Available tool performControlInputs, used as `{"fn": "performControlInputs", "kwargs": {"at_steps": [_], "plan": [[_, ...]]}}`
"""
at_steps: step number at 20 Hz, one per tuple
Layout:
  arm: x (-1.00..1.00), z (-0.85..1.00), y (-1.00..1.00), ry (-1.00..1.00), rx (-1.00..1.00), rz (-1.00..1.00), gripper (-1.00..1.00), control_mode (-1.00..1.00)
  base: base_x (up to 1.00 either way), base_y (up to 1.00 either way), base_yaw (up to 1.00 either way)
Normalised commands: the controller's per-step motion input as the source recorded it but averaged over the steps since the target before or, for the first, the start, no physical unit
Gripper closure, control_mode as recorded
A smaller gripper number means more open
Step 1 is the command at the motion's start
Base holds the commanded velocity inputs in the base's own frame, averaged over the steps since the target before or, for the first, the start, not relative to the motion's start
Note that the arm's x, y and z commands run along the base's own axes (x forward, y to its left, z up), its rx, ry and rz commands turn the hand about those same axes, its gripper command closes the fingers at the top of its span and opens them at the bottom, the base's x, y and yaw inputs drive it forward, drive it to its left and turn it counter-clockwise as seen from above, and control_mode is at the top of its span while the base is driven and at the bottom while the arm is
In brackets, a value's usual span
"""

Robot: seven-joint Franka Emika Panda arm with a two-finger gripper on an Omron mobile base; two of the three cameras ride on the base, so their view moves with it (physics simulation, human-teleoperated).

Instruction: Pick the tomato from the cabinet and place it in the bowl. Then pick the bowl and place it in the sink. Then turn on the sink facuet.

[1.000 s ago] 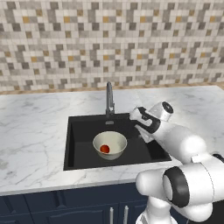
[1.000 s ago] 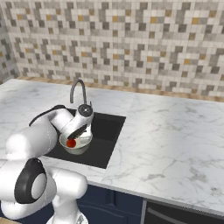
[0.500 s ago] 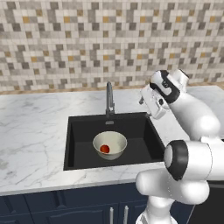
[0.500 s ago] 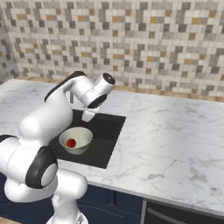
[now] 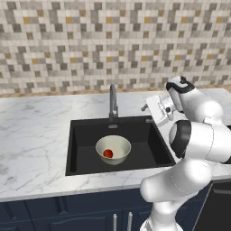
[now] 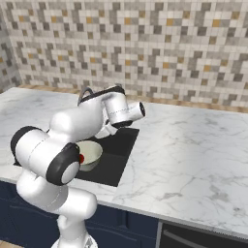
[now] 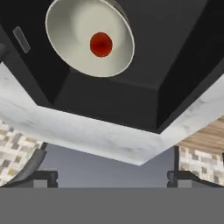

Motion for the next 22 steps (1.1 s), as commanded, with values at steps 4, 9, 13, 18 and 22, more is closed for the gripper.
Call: {"fn": "performControlInputs", "kwargs": {"at_steps": [4, 9, 13, 18, 22], "plan": [[0.26, -0.27, 0.45, -0.15, 0.21, -0.17, -1.0, -1.0, 0.0, 0.0, 0.0], [0.57, 0.23, 0.19, -0.02, 0.11, -0.25, -1.0, -1.0, 0.0, 0.0, 0.0], [0.52, 0.36, 0.0, 0.07, 0.1, -0.18, -1.0, -1.0, 0.0, 0.0, 0.0], [0.4, -0.05, 0.0, 0.08, 0.05, -0.05, -1.0, -1.0, 0.0, 0.0, 0.0], [0.26, -0.29, 0.0, 0.08, 0.05, 0.0, -1.0, -1.0, 0.0, 0.0, 0.0]]}}
